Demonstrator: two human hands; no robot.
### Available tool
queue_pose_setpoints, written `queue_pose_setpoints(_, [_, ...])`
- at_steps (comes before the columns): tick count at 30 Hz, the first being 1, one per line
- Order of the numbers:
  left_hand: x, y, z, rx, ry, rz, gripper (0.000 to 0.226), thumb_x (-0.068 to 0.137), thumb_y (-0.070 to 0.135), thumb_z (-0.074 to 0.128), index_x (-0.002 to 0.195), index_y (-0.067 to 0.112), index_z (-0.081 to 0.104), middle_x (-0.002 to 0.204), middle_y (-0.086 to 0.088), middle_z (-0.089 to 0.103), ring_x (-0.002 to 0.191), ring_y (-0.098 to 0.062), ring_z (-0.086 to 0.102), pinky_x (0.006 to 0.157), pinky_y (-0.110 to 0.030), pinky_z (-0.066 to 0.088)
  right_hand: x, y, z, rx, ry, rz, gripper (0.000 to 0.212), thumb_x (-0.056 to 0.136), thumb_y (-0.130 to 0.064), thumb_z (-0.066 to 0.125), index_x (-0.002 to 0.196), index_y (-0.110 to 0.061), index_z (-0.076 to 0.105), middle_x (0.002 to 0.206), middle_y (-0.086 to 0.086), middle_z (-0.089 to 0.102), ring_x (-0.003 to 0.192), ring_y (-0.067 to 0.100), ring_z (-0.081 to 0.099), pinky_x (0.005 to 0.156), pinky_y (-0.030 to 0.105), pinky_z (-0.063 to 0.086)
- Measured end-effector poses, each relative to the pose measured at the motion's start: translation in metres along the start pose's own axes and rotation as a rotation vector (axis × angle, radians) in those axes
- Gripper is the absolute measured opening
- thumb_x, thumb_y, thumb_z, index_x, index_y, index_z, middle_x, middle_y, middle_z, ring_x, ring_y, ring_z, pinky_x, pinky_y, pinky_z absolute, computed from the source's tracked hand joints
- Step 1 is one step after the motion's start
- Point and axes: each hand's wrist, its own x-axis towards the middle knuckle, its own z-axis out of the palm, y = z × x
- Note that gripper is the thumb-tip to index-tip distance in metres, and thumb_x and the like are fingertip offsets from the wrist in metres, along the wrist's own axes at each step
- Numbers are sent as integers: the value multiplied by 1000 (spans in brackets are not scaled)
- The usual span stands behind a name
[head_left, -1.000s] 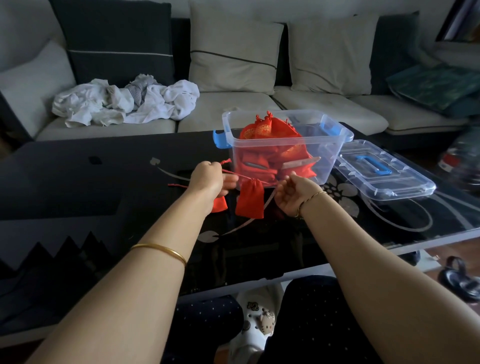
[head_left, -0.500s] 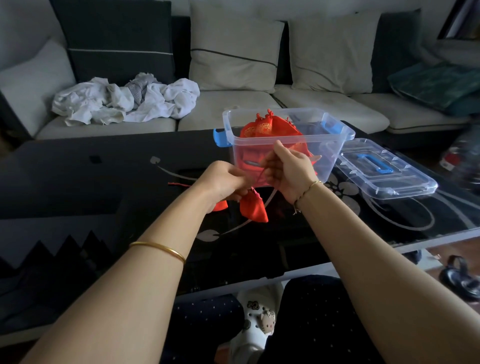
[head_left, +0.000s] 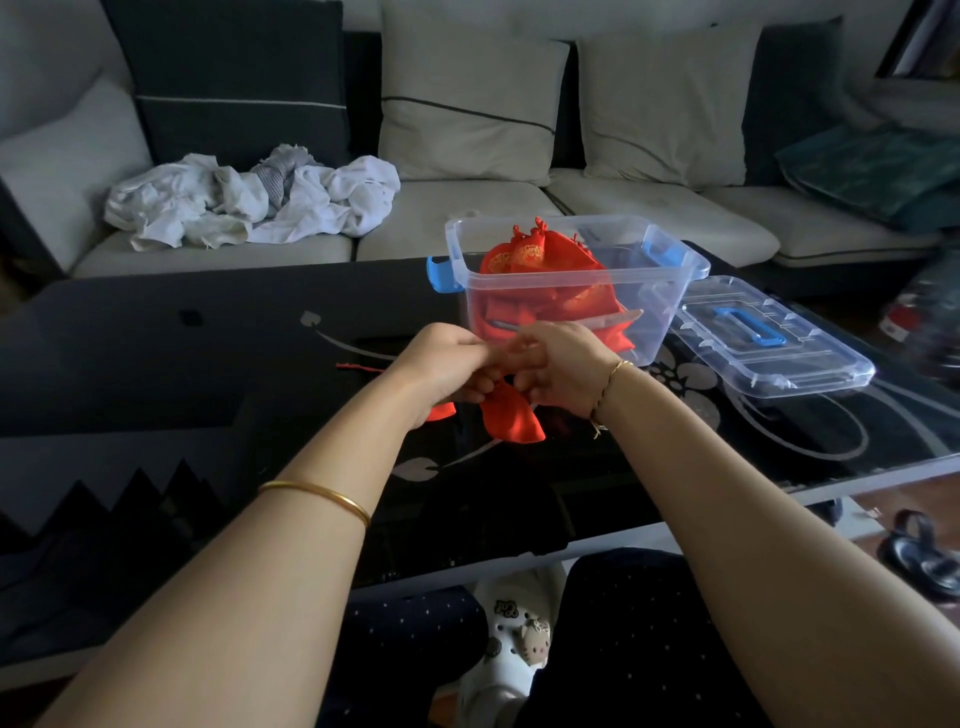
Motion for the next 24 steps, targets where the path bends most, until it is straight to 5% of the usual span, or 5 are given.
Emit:
queue_pose_setpoints(7, [2, -2, -2, -19, 55, 12, 16, 89, 26, 64, 82, 11, 66, 74, -4, 68, 66, -12, 63, 62, -25, 51, 1, 4, 1, -214, -2, -247, 19, 85, 6, 47, 75, -9, 56, 65, 6, 58, 53, 13, 52, 49, 20, 43])
queue_pose_setpoints(13, [4, -3, -1, -51, 148, -13, 15, 91, 15, 60, 76, 13, 61, 68, -7, 66, 63, -15, 63, 57, -25, 50, 0, 6, 0, -417, -6, -435, 13, 76, -6, 72, 81, -10, 61, 69, 1, 58, 60, 8, 53, 55, 18, 47])
queue_pose_setpoints(20, [5, -1, 0, -97, 186, -62, 13, 90, 12, 61, 78, 8, 61, 69, -10, 66, 61, -16, 64, 58, -26, 51, 0, 5, 1, -655, 78, -633, 11, 74, -8, 73, 82, -9, 66, 81, 3, 64, 75, 13, 57, 74, 30, 50])
queue_pose_setpoints(24, [4, 1, -1, -151, 201, -96, 11, 89, 9, 61, 79, 6, 62, 68, -11, 66, 57, -14, 64, 55, -25, 51, -2, 2, 5, -793, 118, -718, 13, 76, -10, 70, 88, -7, 70, 80, -1, 62, 75, 9, 53, 64, 12, 40])
